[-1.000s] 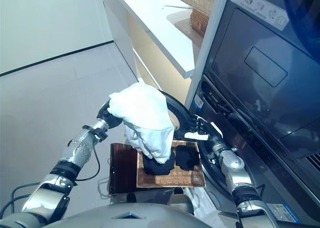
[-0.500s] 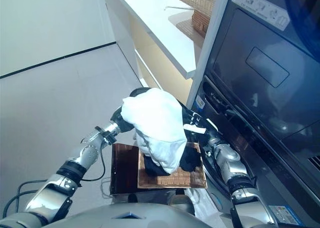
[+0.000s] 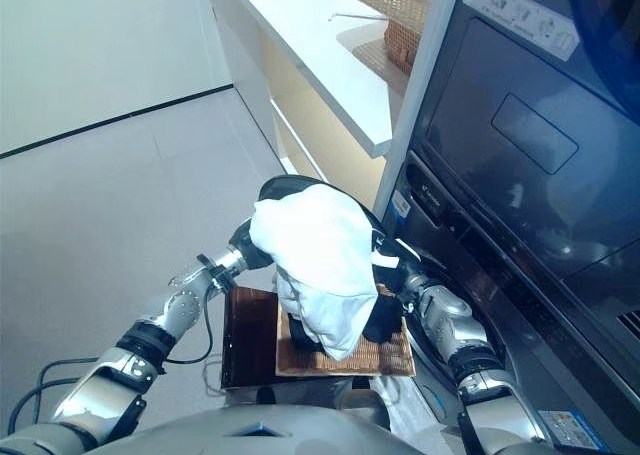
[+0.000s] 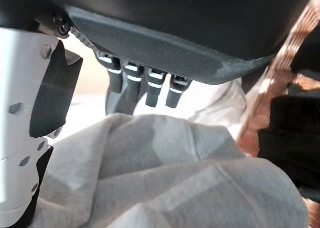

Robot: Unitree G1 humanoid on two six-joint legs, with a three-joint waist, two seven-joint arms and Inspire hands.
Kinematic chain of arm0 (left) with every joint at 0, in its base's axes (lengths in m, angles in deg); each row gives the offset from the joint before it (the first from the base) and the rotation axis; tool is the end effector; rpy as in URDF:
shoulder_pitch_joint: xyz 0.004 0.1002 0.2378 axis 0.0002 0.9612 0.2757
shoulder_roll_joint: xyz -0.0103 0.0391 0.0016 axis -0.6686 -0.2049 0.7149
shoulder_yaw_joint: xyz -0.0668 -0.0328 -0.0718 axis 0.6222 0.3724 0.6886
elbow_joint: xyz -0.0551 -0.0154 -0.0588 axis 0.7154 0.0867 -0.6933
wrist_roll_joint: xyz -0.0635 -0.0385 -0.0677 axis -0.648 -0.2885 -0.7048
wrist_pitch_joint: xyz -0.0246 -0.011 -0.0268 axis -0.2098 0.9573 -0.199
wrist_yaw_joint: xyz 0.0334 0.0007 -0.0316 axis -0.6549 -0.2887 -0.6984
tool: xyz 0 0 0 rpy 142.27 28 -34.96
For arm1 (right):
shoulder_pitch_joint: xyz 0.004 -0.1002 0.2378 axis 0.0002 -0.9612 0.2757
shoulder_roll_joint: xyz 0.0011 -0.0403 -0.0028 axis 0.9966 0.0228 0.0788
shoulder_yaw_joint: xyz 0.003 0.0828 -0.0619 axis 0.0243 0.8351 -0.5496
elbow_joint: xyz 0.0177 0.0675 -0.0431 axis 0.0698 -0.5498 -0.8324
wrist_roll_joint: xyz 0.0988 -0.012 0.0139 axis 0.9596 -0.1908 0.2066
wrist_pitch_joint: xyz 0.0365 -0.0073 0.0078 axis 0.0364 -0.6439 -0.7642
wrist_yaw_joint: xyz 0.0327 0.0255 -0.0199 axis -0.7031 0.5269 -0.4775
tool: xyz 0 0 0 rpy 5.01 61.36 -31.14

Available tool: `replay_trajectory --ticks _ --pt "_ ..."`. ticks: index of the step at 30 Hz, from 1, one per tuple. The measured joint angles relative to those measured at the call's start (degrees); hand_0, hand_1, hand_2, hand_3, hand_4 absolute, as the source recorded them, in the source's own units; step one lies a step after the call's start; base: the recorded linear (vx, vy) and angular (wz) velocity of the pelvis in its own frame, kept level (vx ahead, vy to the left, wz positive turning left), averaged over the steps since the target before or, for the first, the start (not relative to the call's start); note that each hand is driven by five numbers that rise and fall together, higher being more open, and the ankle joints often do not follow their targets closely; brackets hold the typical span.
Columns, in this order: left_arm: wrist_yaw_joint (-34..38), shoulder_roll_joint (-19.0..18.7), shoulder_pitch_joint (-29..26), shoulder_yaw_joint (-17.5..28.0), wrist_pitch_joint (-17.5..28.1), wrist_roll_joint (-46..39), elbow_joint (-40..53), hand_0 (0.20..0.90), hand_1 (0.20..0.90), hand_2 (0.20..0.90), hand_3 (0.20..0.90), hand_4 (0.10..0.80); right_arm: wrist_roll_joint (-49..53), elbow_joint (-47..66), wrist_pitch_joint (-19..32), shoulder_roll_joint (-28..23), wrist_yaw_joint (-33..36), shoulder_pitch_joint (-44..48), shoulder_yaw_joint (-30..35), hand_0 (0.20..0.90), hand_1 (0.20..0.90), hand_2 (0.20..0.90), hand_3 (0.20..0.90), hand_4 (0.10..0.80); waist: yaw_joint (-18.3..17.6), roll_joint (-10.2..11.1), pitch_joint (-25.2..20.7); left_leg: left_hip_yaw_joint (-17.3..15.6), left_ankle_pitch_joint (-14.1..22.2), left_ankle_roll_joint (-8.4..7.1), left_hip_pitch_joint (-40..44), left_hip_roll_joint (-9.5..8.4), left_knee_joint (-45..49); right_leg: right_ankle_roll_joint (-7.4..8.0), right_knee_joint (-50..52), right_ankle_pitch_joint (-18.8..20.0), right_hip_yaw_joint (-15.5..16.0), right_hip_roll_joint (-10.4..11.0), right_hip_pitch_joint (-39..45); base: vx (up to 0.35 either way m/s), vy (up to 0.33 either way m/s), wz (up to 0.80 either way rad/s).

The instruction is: Pick up the clothes and place them into the washing machine

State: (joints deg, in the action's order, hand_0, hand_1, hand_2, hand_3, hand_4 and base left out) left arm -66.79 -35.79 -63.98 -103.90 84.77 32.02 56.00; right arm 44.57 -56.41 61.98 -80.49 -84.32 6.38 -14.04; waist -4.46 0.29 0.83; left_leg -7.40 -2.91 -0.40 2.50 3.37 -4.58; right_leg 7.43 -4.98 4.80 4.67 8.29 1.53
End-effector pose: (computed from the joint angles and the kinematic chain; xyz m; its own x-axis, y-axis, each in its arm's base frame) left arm 0.2387 0.1616 0.0013 0.7120 -0.6992 -0.0653 0.5290 0.5951 -0.6050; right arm 0.2073 -0.2348 -0.0300 0.8250 0.3765 -0.4215 -0.2528 0.9129 0.3205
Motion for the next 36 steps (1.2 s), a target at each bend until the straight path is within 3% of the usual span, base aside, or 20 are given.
replay_trajectory --ticks 18,25,36 --pt "-1.2 -3.8 -0.2 1.3 0.1 2.5 -1.0 0.2 0.2 0.2 0.2 0.3 -0.2 -2.9 -0.2 -0.6 -0.8 0.1 2.5 0.9 0.9 0.9 0.9 0.8 0.5 -0.3 -0.2 0.0 0.0 -0.01 0.0 0.0 0.0 0.01 0.0 0.0 0.0 -0.1 0.0 0.0 0.0 0.0" --pt "-1.0 -4.2 -0.6 5.3 1.4 3.7 -4.5 0.2 0.2 0.2 0.2 0.3 0.1 -2.9 -0.2 -1.9 -0.8 0.1 3.2 0.9 0.9 0.9 0.9 0.8 0.6 -0.3 -0.2 0.0 0.0 -0.02 -0.1 0.0 0.0 0.01 0.0 0.0 0.0 -0.2 -0.1 0.0 0.0 0.0" --pt "-0.6 -4.6 -0.8 5.5 2.7 5.3 -5.5 0.2 0.2 0.2 0.2 0.3 2.3 -2.5 -1.3 -1.9 -2.4 0.1 2.8 0.9 0.9 0.9 0.9 0.8 0.6 -0.3 -0.2 0.0 0.1 -0.03 -0.1 0.0 0.0 0.01 0.0 0.0 0.0 -0.2 -0.1 0.0 0.0 0.0"
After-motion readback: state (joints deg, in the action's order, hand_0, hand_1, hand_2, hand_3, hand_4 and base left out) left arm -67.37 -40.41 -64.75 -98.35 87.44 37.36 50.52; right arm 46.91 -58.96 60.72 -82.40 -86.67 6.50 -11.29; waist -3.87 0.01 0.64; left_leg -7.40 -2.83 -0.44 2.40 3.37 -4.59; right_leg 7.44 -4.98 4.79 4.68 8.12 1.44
